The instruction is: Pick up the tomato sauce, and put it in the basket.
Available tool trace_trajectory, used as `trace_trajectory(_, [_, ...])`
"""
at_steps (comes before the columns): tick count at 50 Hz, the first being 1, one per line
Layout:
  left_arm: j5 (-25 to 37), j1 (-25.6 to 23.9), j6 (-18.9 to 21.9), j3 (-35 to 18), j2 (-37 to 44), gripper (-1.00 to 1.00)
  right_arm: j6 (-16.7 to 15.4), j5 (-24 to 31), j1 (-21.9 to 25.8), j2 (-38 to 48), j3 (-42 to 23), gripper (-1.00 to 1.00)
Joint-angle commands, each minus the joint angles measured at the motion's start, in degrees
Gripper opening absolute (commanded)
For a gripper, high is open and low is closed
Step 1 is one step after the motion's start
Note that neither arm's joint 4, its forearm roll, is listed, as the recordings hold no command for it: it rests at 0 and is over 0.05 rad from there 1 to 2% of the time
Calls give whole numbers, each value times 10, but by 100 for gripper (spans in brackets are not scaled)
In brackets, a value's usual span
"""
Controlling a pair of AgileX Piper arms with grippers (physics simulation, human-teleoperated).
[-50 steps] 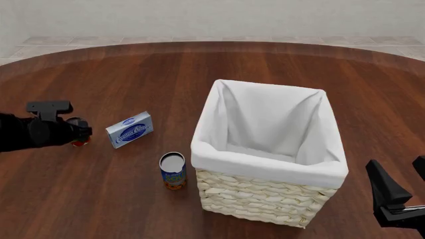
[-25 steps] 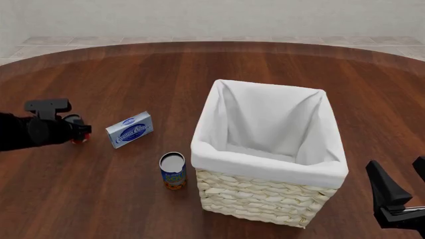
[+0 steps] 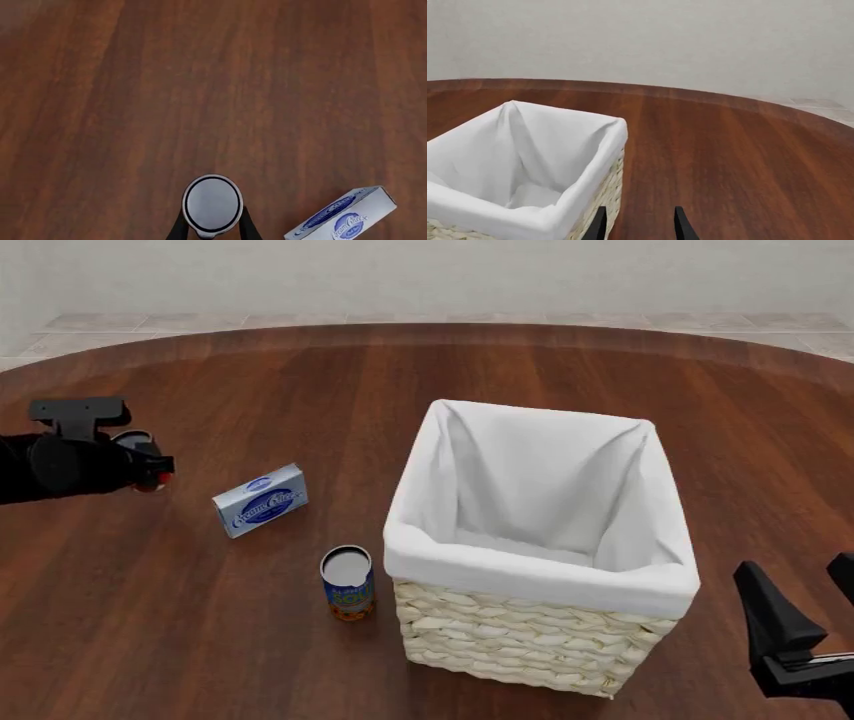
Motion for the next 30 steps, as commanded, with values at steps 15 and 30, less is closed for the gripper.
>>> trace_trajectory(15, [112,-82,-5,-82,-114,-100,1,12,3,-16,0,100])
trace_trajectory(30, [166,-176,-12,-151,-146,-100,0,30,5,-34,0,100])
